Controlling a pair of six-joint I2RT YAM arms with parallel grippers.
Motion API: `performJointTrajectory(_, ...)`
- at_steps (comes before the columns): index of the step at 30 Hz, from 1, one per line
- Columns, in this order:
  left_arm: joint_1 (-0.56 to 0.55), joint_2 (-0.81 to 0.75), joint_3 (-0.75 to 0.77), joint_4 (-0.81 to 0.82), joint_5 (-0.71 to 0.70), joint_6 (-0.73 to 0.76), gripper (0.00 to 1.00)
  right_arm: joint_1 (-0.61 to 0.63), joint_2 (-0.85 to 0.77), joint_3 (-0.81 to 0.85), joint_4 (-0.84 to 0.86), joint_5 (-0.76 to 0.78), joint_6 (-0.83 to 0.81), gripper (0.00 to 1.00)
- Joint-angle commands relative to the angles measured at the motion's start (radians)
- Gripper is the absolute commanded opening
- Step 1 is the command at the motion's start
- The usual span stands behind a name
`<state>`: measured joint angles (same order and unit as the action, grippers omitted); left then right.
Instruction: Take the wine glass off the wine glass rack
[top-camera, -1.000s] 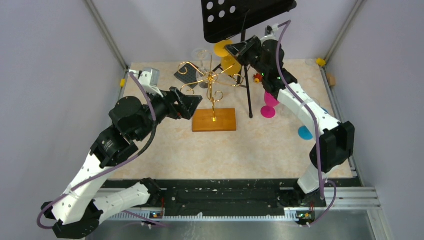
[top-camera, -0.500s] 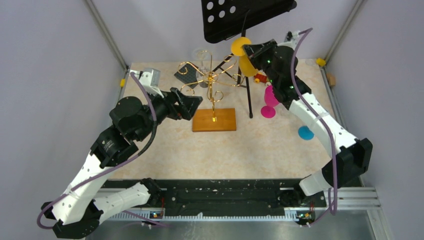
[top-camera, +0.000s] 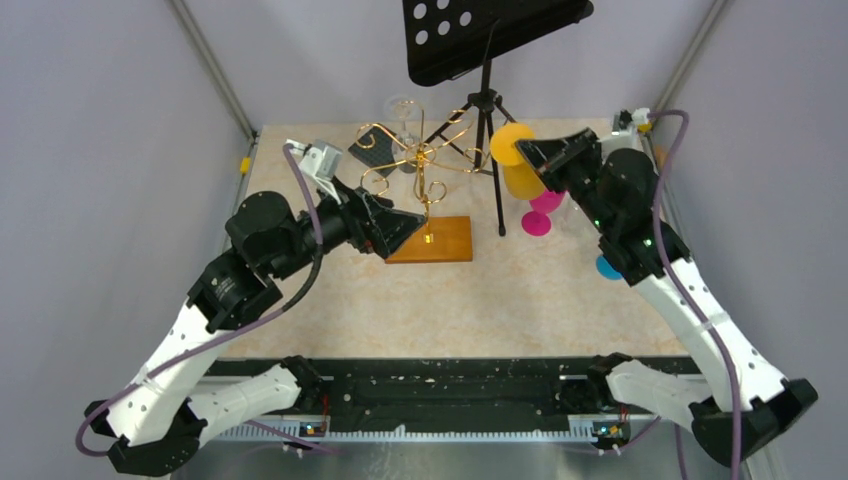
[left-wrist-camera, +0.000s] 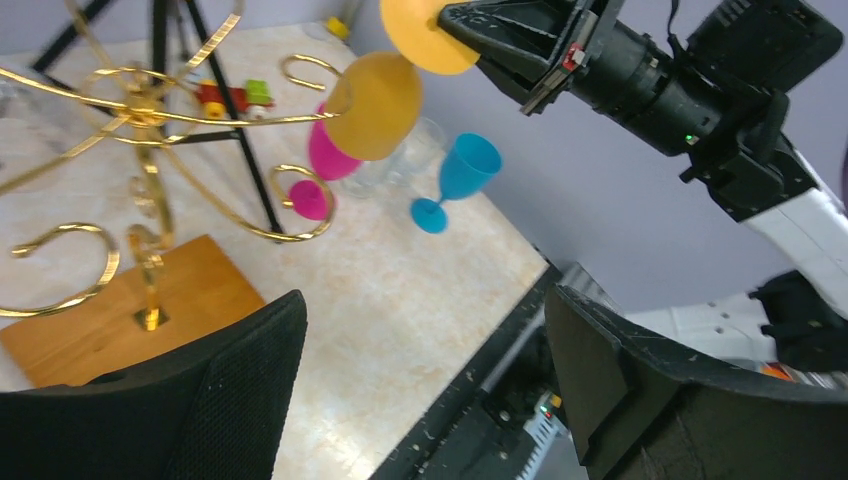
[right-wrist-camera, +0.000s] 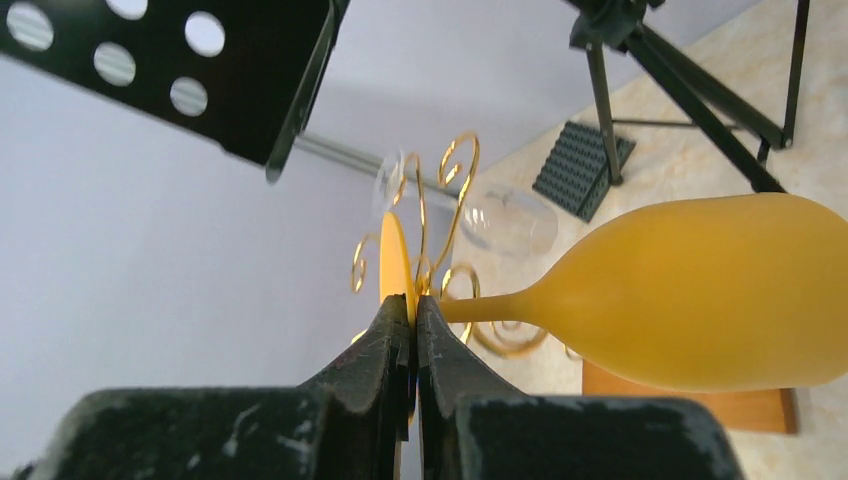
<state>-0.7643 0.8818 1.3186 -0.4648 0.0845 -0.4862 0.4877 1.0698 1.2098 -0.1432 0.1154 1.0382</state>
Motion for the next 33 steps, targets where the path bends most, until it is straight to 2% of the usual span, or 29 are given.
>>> performJointTrajectory(1,0.002,0.020,-0.044,0.127,0.249,-0.082,0.91,-0.005,-0.133,-0.050,-0.070,-0.149,-0.028,0.00)
performJointTrajectory(4,0.002,0.027,-0.113,0.238,0.337,-0.178,0.89,-0.004,-0.199,-0.076,-0.119,-0.259,-0.034,0.00)
performJointTrajectory(8,-0.009,0.045,-0.206,0.406,0.385,-0.326,0.87,-0.004,-0.286,-0.134,-0.178,-0.400,-0.029,0.00)
performJointTrajectory(14,-0.085,0.093,-0.277,0.585,0.357,-0.526,0.82,-0.003,-0.361,-0.198,-0.212,-0.528,-0.049,0.00)
performJointTrajectory(20,-0.138,0.142,-0.316,0.594,0.247,-0.621,0.78,-0.003,-0.423,-0.270,-0.143,-0.618,-0.004,0.00)
performJointTrajectory(23,-0.152,0.173,-0.334,0.643,0.238,-0.674,0.73,-0.003,-0.440,-0.298,-0.101,-0.667,0.019,0.00)
performJointTrajectory(33,-0.170,0.226,-0.356,0.743,0.262,-0.761,0.40,-0.003,-0.458,-0.338,-0.080,-0.713,0.012,0.00)
